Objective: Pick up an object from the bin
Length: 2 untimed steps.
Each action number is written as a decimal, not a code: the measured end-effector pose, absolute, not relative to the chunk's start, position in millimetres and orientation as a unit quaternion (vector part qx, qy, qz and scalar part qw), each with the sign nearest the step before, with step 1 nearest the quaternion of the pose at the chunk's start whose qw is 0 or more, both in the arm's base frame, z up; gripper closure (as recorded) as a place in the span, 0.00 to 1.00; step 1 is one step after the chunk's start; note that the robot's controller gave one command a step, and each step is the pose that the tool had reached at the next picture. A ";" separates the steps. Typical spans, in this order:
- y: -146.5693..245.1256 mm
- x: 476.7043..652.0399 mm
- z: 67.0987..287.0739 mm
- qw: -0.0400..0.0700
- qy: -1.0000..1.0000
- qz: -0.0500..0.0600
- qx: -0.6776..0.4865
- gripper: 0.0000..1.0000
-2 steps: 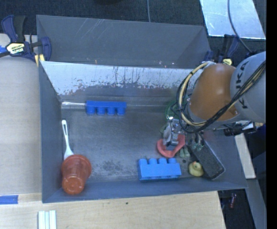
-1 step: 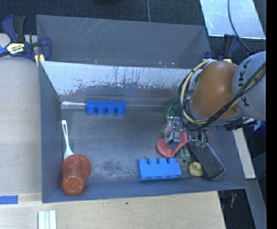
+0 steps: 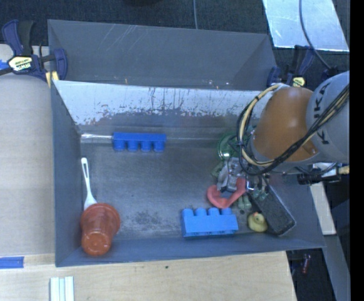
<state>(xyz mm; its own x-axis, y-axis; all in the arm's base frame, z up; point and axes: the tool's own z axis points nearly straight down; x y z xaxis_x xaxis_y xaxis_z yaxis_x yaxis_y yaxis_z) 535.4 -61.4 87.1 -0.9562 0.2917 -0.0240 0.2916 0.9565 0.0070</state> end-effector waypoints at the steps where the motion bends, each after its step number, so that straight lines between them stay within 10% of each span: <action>1: -78.8 546.6 71.6 0.013 0.998 0.001 0.065 0.00; 2: -78.8 546.6 71.9 0.013 0.998 0.001 0.065 0.00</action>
Offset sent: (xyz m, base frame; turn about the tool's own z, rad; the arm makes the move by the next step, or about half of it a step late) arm 0.0000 0.0000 0.0000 0.0000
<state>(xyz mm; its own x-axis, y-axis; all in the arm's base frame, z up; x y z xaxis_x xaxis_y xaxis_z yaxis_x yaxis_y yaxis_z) 546.6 -78.8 71.9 -0.9912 0.1299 -0.0266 0.1299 0.9915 0.0040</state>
